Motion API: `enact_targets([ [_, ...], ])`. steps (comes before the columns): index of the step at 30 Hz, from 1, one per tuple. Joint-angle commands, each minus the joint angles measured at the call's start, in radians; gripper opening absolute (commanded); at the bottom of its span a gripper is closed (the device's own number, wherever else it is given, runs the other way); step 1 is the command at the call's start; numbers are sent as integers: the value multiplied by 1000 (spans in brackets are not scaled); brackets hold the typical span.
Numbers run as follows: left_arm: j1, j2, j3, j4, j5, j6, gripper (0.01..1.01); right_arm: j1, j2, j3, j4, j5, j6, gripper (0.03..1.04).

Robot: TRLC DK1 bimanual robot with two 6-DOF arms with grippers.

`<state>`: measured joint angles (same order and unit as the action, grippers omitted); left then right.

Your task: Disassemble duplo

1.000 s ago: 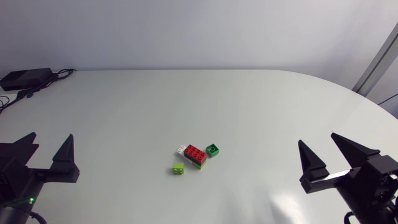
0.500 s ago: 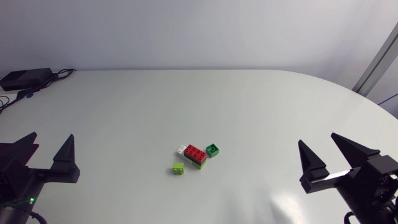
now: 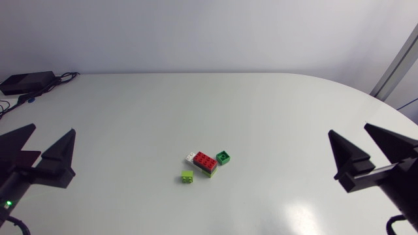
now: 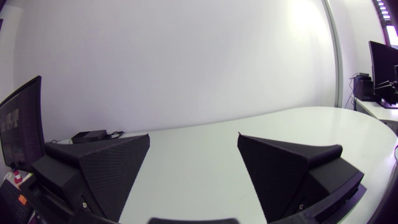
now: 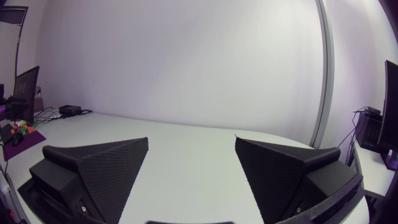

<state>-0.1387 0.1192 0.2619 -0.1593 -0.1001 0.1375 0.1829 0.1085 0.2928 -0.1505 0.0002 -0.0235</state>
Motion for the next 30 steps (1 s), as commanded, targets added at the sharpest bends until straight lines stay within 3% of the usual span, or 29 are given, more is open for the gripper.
enact_targets([
  [1, -36, 123, 89, -13, 10, -41, 969, 9, 97, 68, -20, 3, 36, 1005],
  [7, -88, 459, 204, 32, 20, -81, 952, 32, 367, 166, -14, -8, 83, 1005],
  [13, -88, 760, 301, 78, 158, -118, 910, 50, 645, 233, 14, -65, 102, 1005],
  [17, -91, 955, 398, 40, 247, -104, 910, 53, 778, 289, -21, -177, 114, 1003],
  [19, -104, 1019, 439, 15, 249, -29, 911, 70, 826, 307, -23, -187, 111, 1003],
  [22, -147, 1082, 482, 9, 252, 171, 910, 124, 889, 347, -69, -238, 108, 1003],
  [23, -165, 1105, 494, 7, 252, 175, 911, 133, 910, 358, -83, -241, 97, 1003],
  [25, -191, 1172, 537, -34, 246, 192, 913, 168, 956, 393, -126, -238, 37, 1003],
  [30, -280, 1295, 605, -146, 246, 352, 936, 202, 1090, 454, -172, -223, -156, 1003],
])
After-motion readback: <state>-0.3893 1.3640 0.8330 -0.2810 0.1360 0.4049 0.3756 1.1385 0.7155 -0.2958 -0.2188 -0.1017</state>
